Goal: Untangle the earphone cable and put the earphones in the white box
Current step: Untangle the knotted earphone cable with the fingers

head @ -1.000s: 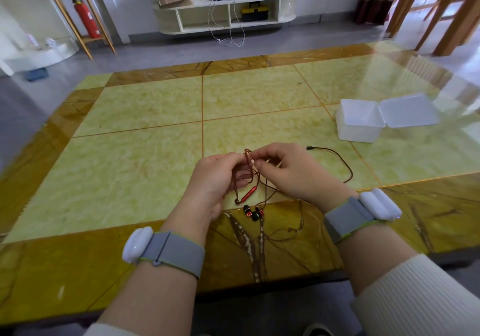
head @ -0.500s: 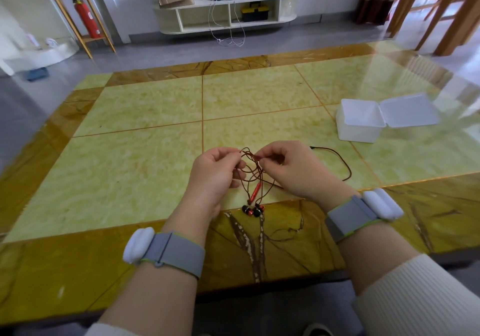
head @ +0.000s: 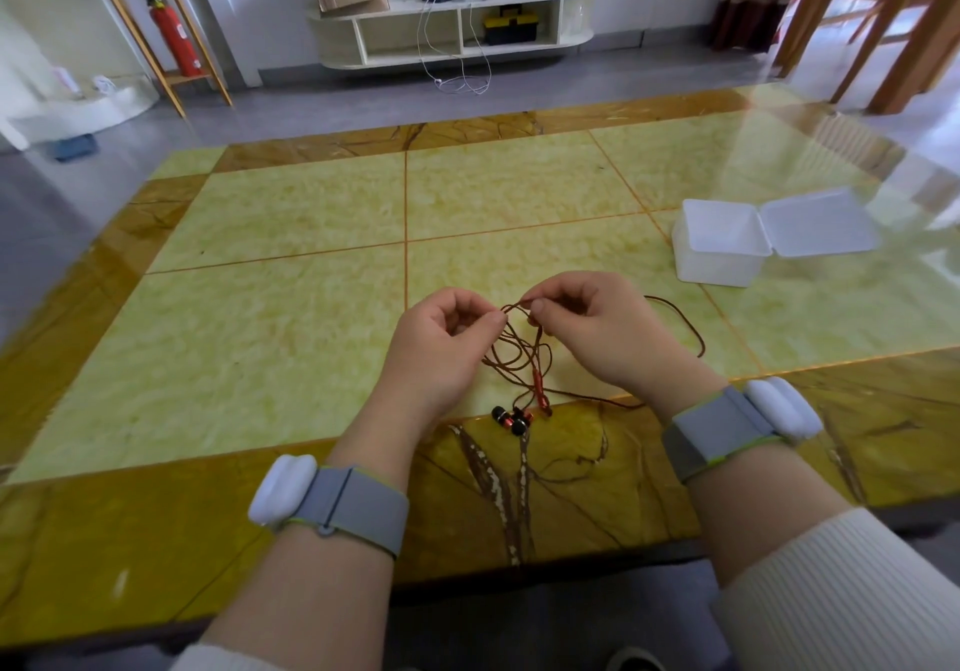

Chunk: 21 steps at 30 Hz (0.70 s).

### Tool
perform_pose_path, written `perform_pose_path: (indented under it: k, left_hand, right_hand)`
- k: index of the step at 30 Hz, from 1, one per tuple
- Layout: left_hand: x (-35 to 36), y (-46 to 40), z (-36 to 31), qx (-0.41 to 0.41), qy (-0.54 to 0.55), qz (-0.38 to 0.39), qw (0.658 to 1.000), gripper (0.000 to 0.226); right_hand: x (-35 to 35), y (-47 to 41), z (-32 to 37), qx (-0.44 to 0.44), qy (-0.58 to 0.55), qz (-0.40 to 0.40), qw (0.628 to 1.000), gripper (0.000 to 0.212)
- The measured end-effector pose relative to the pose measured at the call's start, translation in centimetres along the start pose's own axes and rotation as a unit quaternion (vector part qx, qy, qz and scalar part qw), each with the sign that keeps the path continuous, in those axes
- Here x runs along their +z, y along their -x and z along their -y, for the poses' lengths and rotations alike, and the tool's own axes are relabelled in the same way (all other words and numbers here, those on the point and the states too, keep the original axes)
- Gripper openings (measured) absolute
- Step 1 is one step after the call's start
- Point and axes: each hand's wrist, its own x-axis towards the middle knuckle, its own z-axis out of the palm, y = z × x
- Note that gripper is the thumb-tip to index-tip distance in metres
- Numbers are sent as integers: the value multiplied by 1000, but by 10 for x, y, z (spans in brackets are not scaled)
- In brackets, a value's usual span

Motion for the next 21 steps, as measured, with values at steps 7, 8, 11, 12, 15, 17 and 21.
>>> perform_pose_path:
  k: [7, 8, 11, 12, 15, 17, 21]
  left_hand:
    - [2, 4, -2, -5, 1, 56, 998, 13]
    - [2, 4, -2, -6, -5, 54, 999, 10]
    - [2, 3, -2, -2, 3, 42, 999, 10]
    - [2, 3, -2, 0, 18, 38, 999, 10]
    - [1, 3, -2, 14, 35, 38, 999, 11]
    - [2, 3, -1, 19, 31, 41, 998, 11]
    - [3, 4, 0, 26, 46, 35, 998, 11]
  right_hand:
    - [0, 2, 4, 0, -34, -9, 999, 8]
    - [0, 2, 4, 2, -39, -11, 999, 9]
    - [0, 0, 4, 29, -55, -36, 997, 12]
    - [-1, -1, 4, 41, -66, -49, 996, 13]
    - [-2, -3, 3, 58, -105, -56, 991, 8]
    - [-3, -2, 3, 40, -117, -21, 992, 9]
    - [-2, 1, 4, 30, -66, -7, 997, 11]
